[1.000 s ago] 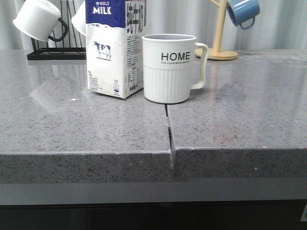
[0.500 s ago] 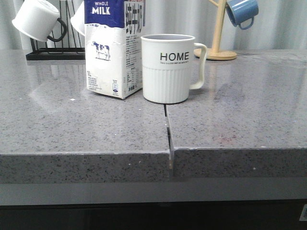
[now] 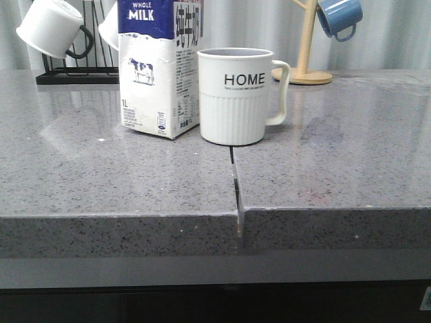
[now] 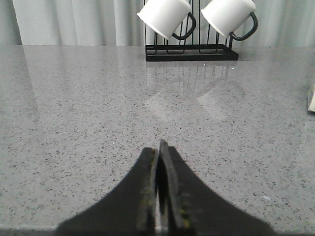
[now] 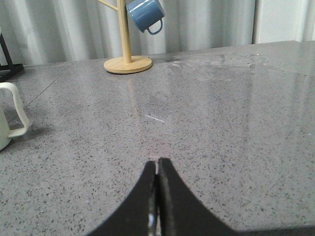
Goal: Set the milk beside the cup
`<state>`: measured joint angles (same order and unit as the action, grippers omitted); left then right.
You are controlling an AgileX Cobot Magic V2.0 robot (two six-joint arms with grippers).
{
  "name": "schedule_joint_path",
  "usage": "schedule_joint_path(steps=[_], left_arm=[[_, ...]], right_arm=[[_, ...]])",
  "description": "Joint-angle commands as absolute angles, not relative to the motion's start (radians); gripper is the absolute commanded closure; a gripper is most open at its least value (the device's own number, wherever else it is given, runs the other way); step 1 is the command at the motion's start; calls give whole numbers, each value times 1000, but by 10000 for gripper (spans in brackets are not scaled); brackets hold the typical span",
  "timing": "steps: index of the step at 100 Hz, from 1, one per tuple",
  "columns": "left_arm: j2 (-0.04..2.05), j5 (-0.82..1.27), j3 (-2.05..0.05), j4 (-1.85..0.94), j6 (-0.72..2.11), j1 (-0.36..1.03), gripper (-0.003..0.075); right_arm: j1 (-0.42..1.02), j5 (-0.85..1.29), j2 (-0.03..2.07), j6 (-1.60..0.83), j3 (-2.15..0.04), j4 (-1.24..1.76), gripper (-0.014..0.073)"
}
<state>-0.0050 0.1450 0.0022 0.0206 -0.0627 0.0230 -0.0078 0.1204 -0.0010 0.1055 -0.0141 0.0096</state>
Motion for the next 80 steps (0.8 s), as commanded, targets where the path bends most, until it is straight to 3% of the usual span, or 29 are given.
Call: schedule_joint_path(steps=[1,80], left_arm=[[-37,57,43,13,-63,20,741],[-37,57,43,13,-63,20,741]], right_arm=[[-16,0,-30,107,6,14,664],[-17,28,-30,112,11,8,664]])
